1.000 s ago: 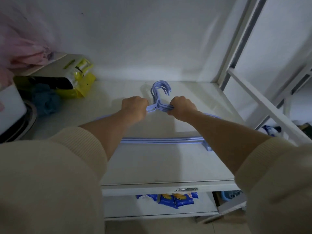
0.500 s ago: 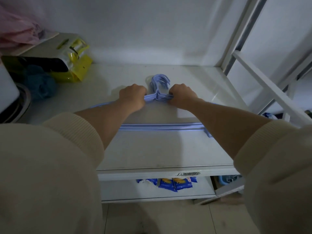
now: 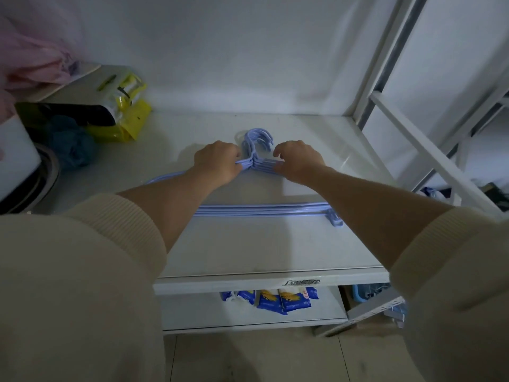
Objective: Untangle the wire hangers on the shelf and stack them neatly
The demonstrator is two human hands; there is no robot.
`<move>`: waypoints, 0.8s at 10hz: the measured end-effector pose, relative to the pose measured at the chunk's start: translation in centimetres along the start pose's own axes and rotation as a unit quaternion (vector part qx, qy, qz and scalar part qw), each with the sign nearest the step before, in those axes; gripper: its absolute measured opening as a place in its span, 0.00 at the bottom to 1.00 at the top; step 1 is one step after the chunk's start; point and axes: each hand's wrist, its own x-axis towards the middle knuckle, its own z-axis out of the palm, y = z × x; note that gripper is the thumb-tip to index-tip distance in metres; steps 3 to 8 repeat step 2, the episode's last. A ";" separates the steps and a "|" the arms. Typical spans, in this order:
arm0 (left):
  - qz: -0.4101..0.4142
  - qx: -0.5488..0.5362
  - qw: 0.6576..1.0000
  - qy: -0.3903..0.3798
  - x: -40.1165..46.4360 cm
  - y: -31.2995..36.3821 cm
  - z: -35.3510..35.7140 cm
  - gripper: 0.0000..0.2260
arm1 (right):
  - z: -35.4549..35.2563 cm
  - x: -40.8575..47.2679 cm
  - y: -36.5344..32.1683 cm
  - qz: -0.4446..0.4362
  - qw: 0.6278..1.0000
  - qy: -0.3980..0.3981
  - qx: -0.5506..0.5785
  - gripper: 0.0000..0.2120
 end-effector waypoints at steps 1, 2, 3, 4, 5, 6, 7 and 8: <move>0.008 0.011 1.000 0.023 -0.7 0.0 -1.5 0.16 | -1.3 -0.5 0.0 -0.022 0.999 0.029 -0.017 0.19; 0.005 0.035 0.999 0.038 -1.5 0.6 -3.5 0.16 | -2.9 -1.0 -0.6 -0.026 0.998 0.049 -0.028 0.20; 0.005 0.035 0.999 0.038 -1.5 0.6 -3.5 0.16 | -2.9 -1.0 -0.6 -0.026 0.998 0.049 -0.028 0.20; 0.005 0.035 0.999 0.038 -1.5 0.6 -3.5 0.16 | -2.9 -1.0 -0.6 -0.026 0.998 0.049 -0.028 0.20; 0.005 0.035 0.999 0.038 -1.5 0.6 -3.5 0.16 | -2.9 -1.0 -0.6 -0.026 0.998 0.049 -0.028 0.20; 0.005 0.035 0.999 0.038 -1.5 0.6 -3.5 0.16 | -2.9 -1.0 -0.6 -0.026 0.998 0.049 -0.028 0.20; 0.005 0.035 0.999 0.038 -1.5 0.6 -3.5 0.16 | -2.9 -1.0 -0.6 -0.026 0.998 0.049 -0.028 0.20; 0.005 0.035 0.999 0.038 -1.5 0.6 -3.5 0.16 | -2.9 -1.0 -0.6 -0.026 0.998 0.049 -0.028 0.20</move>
